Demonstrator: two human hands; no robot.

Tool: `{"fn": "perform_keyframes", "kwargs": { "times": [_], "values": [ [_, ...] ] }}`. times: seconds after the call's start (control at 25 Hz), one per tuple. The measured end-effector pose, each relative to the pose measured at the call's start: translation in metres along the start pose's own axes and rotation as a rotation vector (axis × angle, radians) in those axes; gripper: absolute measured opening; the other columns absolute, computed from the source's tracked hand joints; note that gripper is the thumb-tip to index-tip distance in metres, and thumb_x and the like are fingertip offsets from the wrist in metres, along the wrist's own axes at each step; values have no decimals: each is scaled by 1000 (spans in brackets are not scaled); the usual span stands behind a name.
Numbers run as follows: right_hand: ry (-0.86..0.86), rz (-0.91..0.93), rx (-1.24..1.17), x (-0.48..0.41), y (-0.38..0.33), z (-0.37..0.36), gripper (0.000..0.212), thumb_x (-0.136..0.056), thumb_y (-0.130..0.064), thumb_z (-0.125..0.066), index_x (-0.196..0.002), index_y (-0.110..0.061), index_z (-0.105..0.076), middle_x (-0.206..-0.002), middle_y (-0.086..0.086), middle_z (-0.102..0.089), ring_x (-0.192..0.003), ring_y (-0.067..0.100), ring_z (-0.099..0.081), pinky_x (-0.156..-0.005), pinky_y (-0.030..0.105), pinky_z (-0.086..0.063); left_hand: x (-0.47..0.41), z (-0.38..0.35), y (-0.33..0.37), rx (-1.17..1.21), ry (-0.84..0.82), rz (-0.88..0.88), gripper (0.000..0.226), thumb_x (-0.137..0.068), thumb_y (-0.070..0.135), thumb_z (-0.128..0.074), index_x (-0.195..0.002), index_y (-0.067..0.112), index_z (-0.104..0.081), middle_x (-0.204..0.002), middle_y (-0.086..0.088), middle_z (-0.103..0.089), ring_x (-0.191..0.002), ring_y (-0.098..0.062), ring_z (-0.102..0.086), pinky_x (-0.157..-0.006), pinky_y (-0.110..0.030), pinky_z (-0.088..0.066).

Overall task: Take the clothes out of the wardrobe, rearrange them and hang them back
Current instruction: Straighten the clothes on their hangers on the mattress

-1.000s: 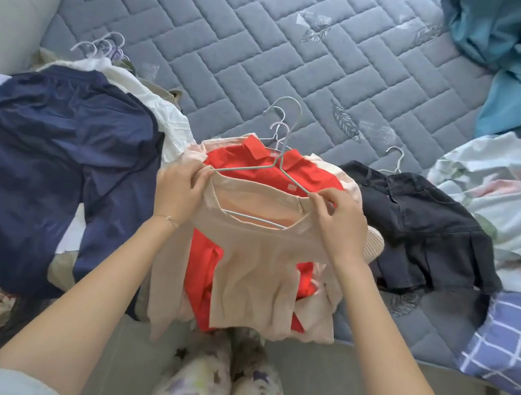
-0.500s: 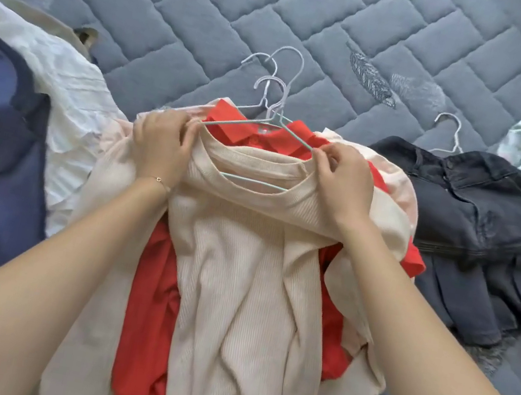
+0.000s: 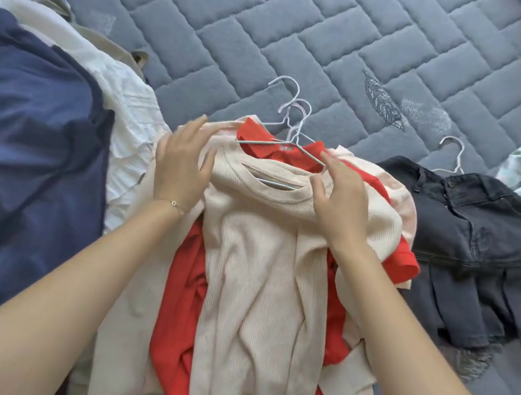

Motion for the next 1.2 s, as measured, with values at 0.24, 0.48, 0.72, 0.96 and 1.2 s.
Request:
{"fn": "perform_keyframes", "kwargs": {
  "times": [0.24, 0.48, 0.72, 0.96, 1.2],
  "values": [
    [-72, 42, -168, 91, -122, 82, 37, -90, -8, -60, -127, -9, -62, -129, 5, -63, -124, 22, -53, -109, 31, -35, 85, 138, 64, 65, -63, 54, 42, -92, 15, -59, -134, 19, -55, -148, 0, -44, -139, -19, -37, -111, -41, -28],
    [-205, 141, -195, 204, -220, 154, 43, -94, -18, -59, -136, -15, -54, -137, 1, -56, -130, 15, -46, -112, 24, -29, 203, 256, 98, -24, -61, 208, 45, -95, 20, -52, -140, 23, -47, -149, 2, -42, -142, -19, -31, -116, -48, -19],
    [-385, 274, -107, 273, -277, 152, 47, -96, -22, -57, -142, -17, -48, -141, 3, -53, -134, 22, -43, -112, 42, -33, 296, 345, 62, 53, 148, 416, 45, -97, 19, -51, -142, 21, -46, -151, 0, -41, -144, -19, -29, -119, -45, -17],
    [-384, 436, -74, 272, -363, 118, 48, -93, -18, -61, -140, -16, -50, -137, 3, -55, -128, 23, -48, -108, 42, -37, 319, 401, -14, 67, 237, 485, 45, -98, 19, -50, -143, 22, -44, -152, 1, -38, -145, -18, -27, -118, -45, -14],
    [-292, 324, -91, 242, -442, 56, 49, -92, -16, -62, -139, -14, -50, -134, 7, -56, -125, 23, -48, -106, 7, -15, 271, 448, -112, 62, 116, 400, 46, -99, 22, -49, -145, 22, -42, -154, 1, -35, -146, -17, -24, -119, -46, -17]
  ]
}}
Point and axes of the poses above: each hand's wrist, its own x-axis away from the middle knuckle, its own z-axis out of the back of the hand, y = z × x, the point moved 10 cm from there along -x, towards the middle knuckle
